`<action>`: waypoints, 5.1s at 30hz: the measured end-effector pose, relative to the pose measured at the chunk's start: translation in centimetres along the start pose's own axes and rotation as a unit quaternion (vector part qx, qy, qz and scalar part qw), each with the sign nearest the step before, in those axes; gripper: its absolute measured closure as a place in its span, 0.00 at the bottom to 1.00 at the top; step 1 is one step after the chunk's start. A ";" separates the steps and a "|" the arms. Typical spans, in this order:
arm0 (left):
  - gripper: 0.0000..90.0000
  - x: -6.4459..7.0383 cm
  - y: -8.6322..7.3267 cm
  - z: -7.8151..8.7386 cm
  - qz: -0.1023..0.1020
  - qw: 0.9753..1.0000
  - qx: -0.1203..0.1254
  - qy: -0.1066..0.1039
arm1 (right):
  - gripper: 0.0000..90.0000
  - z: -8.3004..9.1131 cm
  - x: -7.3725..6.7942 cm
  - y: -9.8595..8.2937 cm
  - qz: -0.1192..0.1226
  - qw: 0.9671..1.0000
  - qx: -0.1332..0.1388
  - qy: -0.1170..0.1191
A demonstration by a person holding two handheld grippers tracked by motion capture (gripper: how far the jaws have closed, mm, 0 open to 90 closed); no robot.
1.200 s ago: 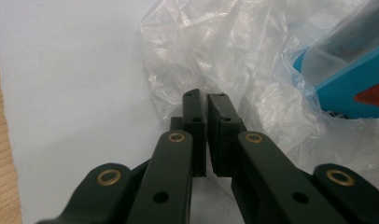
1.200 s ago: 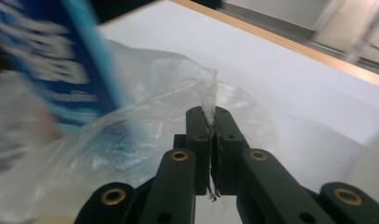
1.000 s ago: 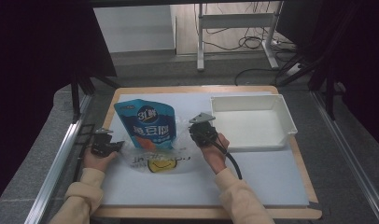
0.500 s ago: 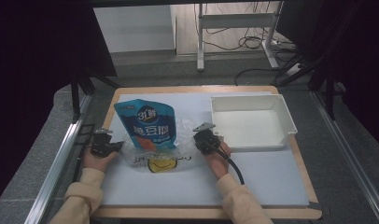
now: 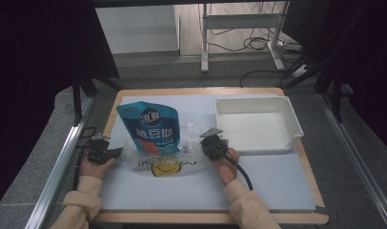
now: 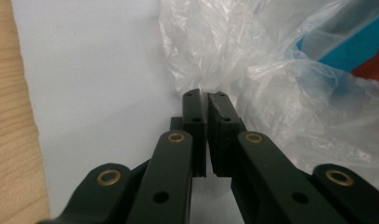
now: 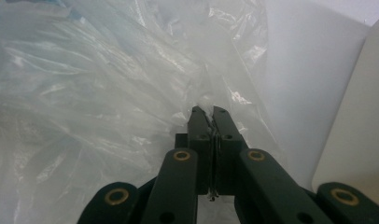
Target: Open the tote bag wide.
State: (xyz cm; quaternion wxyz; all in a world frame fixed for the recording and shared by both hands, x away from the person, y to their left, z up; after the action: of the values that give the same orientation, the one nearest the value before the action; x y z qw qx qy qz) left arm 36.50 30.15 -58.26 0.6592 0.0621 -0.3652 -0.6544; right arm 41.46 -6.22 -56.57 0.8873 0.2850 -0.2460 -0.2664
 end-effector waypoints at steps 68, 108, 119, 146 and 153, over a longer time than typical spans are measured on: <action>0.98 4.8 6.0 8.2 -0.047 0.989 0.128 -0.063 | 0.99 8.5 -3.6 6.4 0.015 0.978 0.170 0.124; 1.00 2.9 7.3 -6.7 -0.044 0.997 -0.012 -0.056 | 0.99 1.5 -9.8 5.6 0.074 0.974 0.104 0.188; 1.00 2.7 7.5 -7.1 -0.044 0.998 -0.009 -0.049 | 0.99 -0.2 -12.4 4.4 0.105 0.963 0.068 0.240; 0.99 2.8 7.8 2.3 -0.038 0.990 0.091 -0.098 | 0.99 2.0 -11.0 4.5 0.100 0.963 0.103 0.228; 1.00 3.7 6.5 6.1 -0.058 0.987 0.107 -0.106 | 0.99 4.4 -9.5 4.6 0.091 0.963 0.125 0.221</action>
State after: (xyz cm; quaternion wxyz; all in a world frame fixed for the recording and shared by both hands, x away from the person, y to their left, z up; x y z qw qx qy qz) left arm 37.90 30.07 -48.67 0.5674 0.0832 -0.4970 -0.6513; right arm 33.45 1.14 -53.18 0.8973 0.4219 -0.1002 -0.0821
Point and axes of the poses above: each handheld gripper's, and its own axes: z roughly backward along the jaws, y roughly out of its top, x roughly to its right, the point moved 5 cm from there along -z, roughly forward along the jaws, and after that the axes turned 15 degrees about z, right-handed, at the moved point
